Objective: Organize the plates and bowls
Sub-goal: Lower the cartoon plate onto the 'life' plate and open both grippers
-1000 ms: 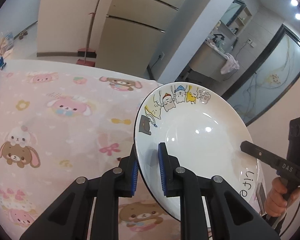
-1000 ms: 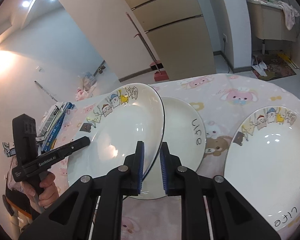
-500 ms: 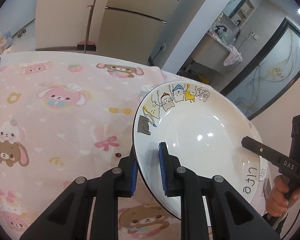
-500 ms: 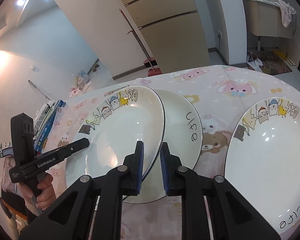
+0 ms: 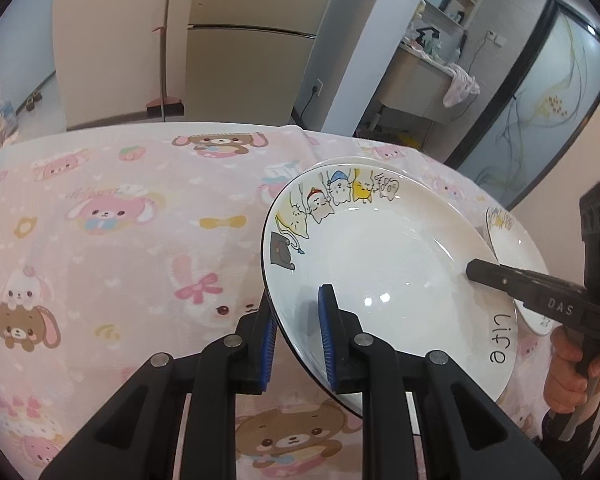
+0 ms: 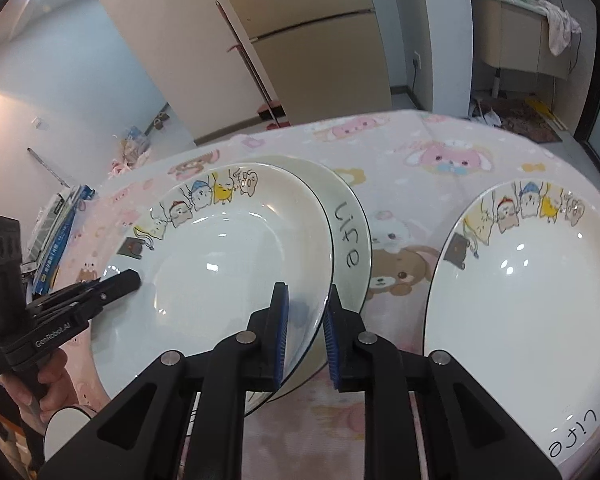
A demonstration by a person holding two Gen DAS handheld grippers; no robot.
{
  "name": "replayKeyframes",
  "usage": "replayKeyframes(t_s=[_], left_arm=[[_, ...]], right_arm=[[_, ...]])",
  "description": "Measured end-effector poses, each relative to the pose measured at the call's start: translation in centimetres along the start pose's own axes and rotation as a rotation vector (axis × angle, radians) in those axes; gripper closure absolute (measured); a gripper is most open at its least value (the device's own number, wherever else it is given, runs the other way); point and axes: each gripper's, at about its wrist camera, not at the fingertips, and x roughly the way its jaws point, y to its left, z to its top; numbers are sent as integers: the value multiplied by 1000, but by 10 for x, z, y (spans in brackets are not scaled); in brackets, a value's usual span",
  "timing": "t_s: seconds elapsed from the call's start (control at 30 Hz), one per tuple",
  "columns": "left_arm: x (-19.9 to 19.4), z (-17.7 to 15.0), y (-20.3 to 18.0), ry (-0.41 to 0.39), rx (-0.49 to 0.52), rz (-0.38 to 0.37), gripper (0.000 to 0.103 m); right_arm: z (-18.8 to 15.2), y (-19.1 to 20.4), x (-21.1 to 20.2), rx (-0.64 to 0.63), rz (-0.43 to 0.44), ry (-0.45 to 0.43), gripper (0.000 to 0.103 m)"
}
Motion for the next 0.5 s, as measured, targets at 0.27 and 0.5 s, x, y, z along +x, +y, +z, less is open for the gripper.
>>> replayKeyframes(t_s=[0.27, 0.5], left_arm=[[2, -1, -1, 6, 22, -15, 82], [4, 2, 1, 47, 7, -35, 82]], right_arm=[[-1, 0, -1, -4, -27, 3, 84], [-3, 19, -8, -86, -132, 19, 83]])
